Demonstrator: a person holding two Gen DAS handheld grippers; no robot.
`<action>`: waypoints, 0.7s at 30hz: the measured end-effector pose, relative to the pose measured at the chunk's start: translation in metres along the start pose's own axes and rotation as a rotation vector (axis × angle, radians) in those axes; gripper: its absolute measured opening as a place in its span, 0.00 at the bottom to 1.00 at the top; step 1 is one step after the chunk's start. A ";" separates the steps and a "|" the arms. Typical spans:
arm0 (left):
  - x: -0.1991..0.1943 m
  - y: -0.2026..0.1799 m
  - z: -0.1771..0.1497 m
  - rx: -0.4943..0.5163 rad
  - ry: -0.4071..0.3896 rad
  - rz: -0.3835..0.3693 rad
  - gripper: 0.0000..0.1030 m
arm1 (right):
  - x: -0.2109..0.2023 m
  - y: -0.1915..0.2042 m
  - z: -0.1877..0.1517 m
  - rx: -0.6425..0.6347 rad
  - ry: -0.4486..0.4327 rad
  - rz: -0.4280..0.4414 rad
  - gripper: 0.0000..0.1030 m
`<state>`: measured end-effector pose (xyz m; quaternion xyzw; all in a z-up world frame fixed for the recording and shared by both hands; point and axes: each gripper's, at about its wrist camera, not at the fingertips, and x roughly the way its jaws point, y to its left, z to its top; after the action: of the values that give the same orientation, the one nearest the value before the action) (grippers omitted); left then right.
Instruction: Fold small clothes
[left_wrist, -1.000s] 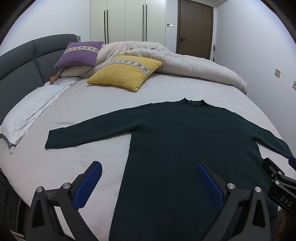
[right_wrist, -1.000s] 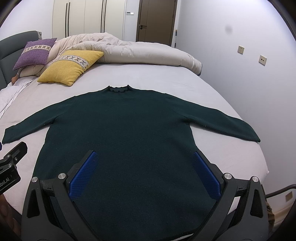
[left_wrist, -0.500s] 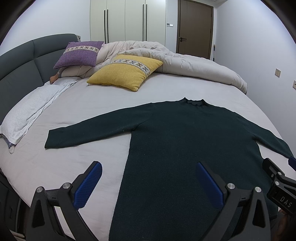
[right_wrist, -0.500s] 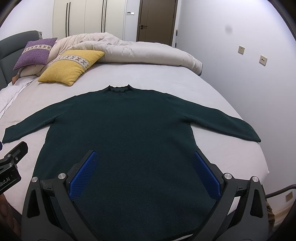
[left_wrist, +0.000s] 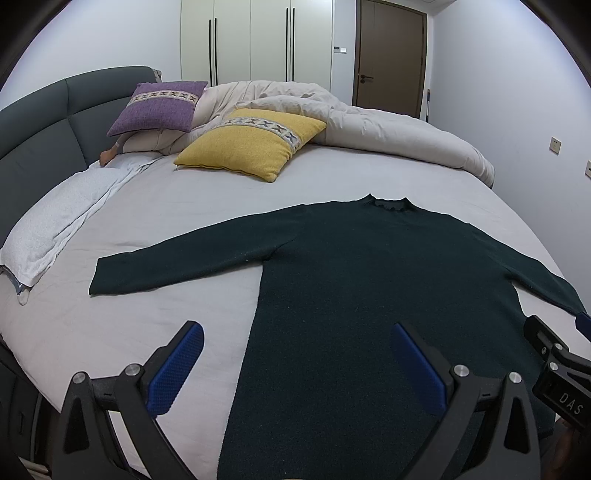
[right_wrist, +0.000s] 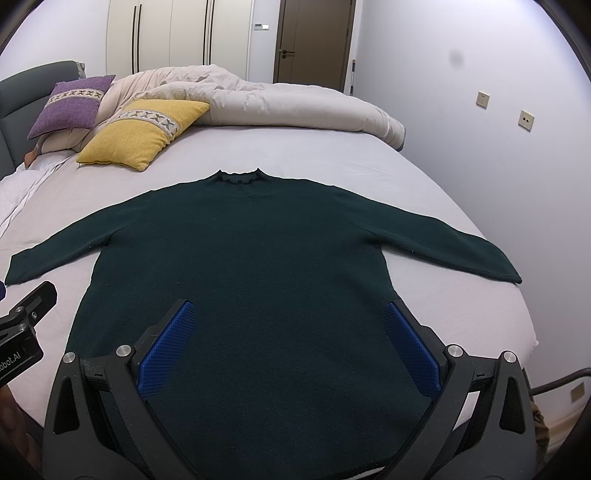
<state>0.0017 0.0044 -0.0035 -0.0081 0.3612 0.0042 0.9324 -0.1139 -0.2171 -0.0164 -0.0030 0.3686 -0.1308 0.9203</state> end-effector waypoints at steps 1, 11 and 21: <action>-0.001 -0.001 0.000 -0.001 0.000 0.001 1.00 | 0.000 0.000 0.000 0.000 0.000 0.000 1.00; 0.000 0.000 0.000 -0.001 0.000 0.000 1.00 | 0.000 0.001 -0.001 -0.002 0.002 0.001 1.00; 0.000 0.005 -0.004 -0.002 0.002 -0.001 1.00 | 0.001 0.002 -0.003 -0.005 0.003 0.001 1.00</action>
<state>-0.0009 0.0093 -0.0070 -0.0091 0.3620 0.0042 0.9321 -0.1142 -0.2148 -0.0195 -0.0048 0.3704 -0.1296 0.9198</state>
